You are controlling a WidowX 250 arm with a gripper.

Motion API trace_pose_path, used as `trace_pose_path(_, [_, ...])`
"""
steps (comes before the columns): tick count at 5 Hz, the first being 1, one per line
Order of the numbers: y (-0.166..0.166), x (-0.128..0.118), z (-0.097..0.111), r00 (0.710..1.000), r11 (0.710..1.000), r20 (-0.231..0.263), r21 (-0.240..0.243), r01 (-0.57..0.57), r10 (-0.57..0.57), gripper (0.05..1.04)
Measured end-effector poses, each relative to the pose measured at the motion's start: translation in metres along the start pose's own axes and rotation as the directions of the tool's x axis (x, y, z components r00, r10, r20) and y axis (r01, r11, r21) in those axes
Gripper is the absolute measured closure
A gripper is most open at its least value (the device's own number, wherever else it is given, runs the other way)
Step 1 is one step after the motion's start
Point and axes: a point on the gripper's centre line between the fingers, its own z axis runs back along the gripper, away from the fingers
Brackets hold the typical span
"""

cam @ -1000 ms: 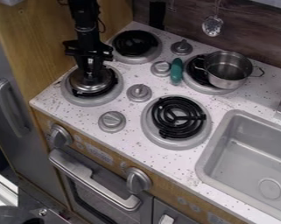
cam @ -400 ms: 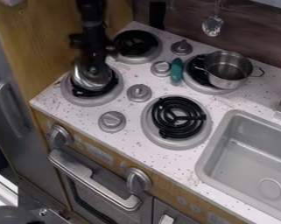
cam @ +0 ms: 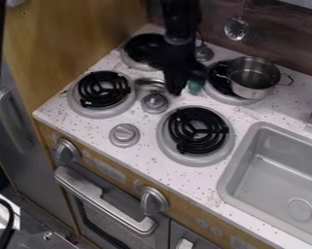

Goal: Moved the silver lid to the middle of the stove

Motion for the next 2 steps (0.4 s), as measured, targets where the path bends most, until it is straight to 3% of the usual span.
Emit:
trace_pose_path(1, [-0.037,-0.005,-0.002,0.999,0.998,-0.005,-0.028,0.054,-0.054,1.030])
trace_pose_path(2, [-0.049,-0.010,-0.010,0.997,0.997,-0.031,-0.031,0.076,-0.077,1.030])
